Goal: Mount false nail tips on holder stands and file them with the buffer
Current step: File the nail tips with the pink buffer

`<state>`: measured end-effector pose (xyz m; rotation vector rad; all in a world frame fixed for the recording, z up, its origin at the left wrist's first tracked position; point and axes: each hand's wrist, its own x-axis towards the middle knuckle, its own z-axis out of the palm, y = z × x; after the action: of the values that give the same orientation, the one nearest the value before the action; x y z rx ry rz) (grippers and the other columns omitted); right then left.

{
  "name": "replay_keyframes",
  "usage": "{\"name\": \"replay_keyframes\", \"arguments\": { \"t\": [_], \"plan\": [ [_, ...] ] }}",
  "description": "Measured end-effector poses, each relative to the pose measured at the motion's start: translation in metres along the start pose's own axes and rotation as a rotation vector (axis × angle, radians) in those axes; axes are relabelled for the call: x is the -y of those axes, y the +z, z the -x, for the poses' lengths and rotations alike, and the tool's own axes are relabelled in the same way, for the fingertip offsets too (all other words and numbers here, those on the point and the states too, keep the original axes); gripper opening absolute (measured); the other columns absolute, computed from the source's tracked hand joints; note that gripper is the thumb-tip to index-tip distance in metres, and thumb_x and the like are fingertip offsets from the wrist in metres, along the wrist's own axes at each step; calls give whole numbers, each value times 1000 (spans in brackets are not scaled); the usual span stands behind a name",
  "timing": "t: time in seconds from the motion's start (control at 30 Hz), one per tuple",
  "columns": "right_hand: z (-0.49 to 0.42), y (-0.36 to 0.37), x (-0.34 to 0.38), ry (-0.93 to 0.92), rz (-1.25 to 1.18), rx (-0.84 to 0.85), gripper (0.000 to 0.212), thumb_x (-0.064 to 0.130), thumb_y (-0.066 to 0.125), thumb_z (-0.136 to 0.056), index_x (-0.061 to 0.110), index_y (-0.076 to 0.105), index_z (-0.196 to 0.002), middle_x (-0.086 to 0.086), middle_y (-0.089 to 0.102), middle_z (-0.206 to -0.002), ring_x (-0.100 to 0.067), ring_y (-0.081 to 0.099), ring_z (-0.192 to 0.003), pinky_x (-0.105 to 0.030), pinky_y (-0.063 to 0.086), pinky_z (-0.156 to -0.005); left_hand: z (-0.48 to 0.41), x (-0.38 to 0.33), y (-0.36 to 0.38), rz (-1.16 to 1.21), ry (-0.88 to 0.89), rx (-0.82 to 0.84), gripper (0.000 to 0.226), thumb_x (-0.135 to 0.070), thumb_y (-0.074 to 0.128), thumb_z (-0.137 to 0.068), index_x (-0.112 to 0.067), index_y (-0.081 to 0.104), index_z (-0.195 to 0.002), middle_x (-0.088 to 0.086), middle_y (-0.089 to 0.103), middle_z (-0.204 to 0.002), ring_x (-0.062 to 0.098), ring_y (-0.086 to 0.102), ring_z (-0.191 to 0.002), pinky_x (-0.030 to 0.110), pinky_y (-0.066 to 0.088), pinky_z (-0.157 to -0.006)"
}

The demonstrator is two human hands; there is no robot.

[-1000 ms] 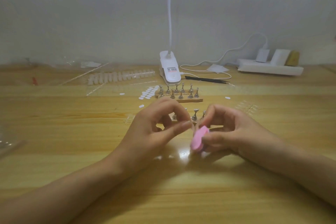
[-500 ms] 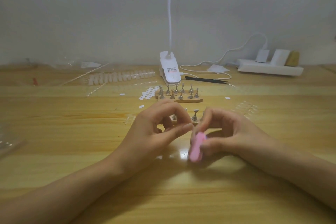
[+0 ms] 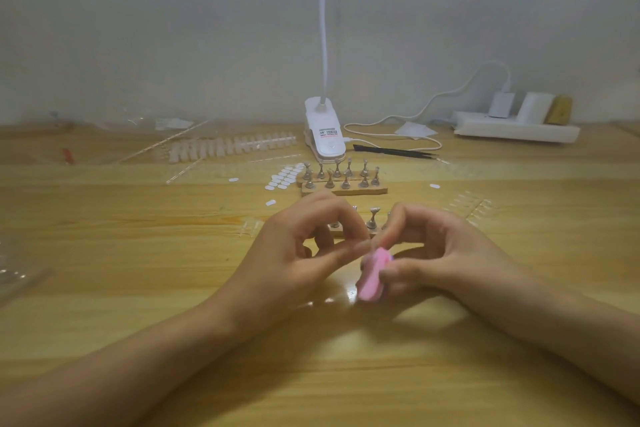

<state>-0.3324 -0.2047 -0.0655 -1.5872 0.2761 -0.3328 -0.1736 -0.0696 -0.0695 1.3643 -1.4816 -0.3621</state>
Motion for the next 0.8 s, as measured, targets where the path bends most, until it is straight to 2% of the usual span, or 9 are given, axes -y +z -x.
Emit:
{"name": "replay_keyframes", "arguments": {
  "t": [0.1,0.17,0.3,0.4,0.53,0.63,0.73,0.8],
  "plan": [
    [-1,-3,0,-20,-98,-100,24,20,88,-71,20,67,-82,-12,74,-94,-27,75,-84,-29,60,-66,0,0,0,12,-18,14,9,-24,71,-87,-21,66,-80,-15,59,-85,3,53,-70,9,38,-61],
    [-2,-4,1,-5,-116,-83,25,20,87,-67,19,67,-81,-11,73,-94,-27,75,-83,-31,61,-67,1,1,0,11,-28,26,9,-25,72,-86,-24,67,-79,-16,59,-86,4,53,-70,9,37,-60],
    [-2,-4,2,1,-108,-78,23,19,88,-72,22,67,-80,-14,75,-94,-26,75,-83,-30,61,-64,0,1,0,34,-24,4,6,-24,69,-86,-23,66,-80,-14,60,-85,2,53,-71,8,38,-62],
    [0,-1,1,16,-18,-16,24,18,87,-74,18,65,-84,-15,73,-101,-34,75,-84,-32,61,-64,0,1,1,6,-27,1,7,-25,69,-85,-23,66,-79,-13,59,-86,4,53,-68,11,38,-59],
    [0,-3,1,-21,-90,-92,22,18,86,-75,19,66,-82,-16,74,-96,-30,75,-86,-31,61,-66,1,1,0,24,-25,-4,8,-23,71,-86,-22,66,-80,-13,58,-85,4,52,-68,11,38,-60],
    [1,0,0,-12,-11,14,24,17,86,-75,16,64,-84,-16,74,-100,-37,75,-88,-35,61,-68,0,1,0,9,-6,6,8,-20,70,-86,-20,65,-80,-13,58,-86,2,53,-70,9,38,-61],
    [0,-1,-1,-43,-78,-92,24,17,87,-74,19,65,-82,-14,74,-95,-29,75,-85,-30,60,-66,0,0,1,3,-28,6,7,-24,70,-85,-23,66,-79,-13,58,-86,5,51,-67,15,39,-59],
    [1,-1,-1,-28,-37,-43,24,13,87,-72,17,65,-82,-14,74,-97,-30,75,-84,-30,60,-67,0,0,1,7,-27,-10,7,-24,69,-84,-22,66,-79,-13,59,-86,5,51,-68,14,39,-59]
  ]
}}
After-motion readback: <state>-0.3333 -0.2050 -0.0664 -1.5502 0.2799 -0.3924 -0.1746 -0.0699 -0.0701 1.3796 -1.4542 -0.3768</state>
